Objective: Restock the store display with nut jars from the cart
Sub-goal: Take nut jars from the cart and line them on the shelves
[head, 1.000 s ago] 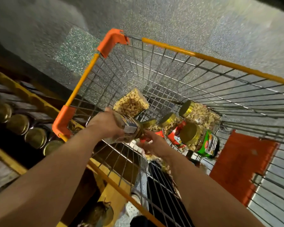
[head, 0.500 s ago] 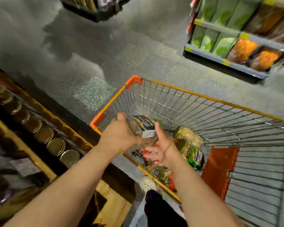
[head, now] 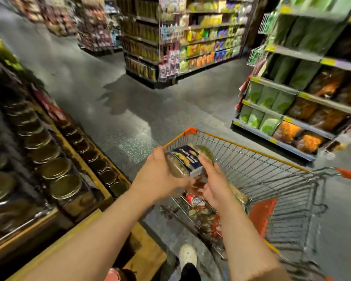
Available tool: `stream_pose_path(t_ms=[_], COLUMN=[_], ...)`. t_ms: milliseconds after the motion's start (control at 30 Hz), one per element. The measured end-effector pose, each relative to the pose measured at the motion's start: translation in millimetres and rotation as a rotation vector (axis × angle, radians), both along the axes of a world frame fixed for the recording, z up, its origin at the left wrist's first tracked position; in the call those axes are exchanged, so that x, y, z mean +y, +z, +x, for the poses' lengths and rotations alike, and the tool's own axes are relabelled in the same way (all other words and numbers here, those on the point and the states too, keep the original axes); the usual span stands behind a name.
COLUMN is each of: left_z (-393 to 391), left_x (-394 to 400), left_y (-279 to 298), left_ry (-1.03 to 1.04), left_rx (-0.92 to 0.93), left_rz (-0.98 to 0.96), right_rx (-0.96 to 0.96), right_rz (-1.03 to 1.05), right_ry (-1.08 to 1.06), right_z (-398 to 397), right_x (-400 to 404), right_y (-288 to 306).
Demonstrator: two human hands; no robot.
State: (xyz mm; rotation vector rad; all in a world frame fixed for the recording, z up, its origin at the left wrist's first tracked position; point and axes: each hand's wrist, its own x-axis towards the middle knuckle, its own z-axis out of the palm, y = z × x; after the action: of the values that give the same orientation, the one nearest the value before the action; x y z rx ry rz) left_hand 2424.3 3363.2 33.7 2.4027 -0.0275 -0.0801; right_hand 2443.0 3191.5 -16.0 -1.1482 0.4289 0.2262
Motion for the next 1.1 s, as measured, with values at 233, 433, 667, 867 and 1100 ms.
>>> stream_pose_path(t_ms=[233, 433, 667, 867, 1100], left_z=[-74.6, -144.1, -243.6, -333.7, -443.3], left_x=[30.0, 37.6, 21.4, 9.9, 30.5], left_y=[36.7, 56.9, 69.9, 64.5, 75.6], left_ry=[0.042, 0.231, 0.508, 0.712, 0.919], left_rx=[-0.037, -0.062, -0.062, -0.093, -0.122], left_rz=[0.029, -0.122, -0.244, -0.247, -0.265], right_rx=[-0.202, -0.344, -0.505, -0.571, -0.627], right_rz=[-0.146, -0.247, -0.267, -0.192, -0.126], right_ry=[0.183, 0.427, 0.693, 0.939, 1.205], right_z=[-51.6, -78.5, -137.9, -199.3, -277.1], right_x=[17.2, 29.5, 35.5, 55.7, 115.7], right_y=[49.1, 77.0, 103.3, 106.9, 114.8])
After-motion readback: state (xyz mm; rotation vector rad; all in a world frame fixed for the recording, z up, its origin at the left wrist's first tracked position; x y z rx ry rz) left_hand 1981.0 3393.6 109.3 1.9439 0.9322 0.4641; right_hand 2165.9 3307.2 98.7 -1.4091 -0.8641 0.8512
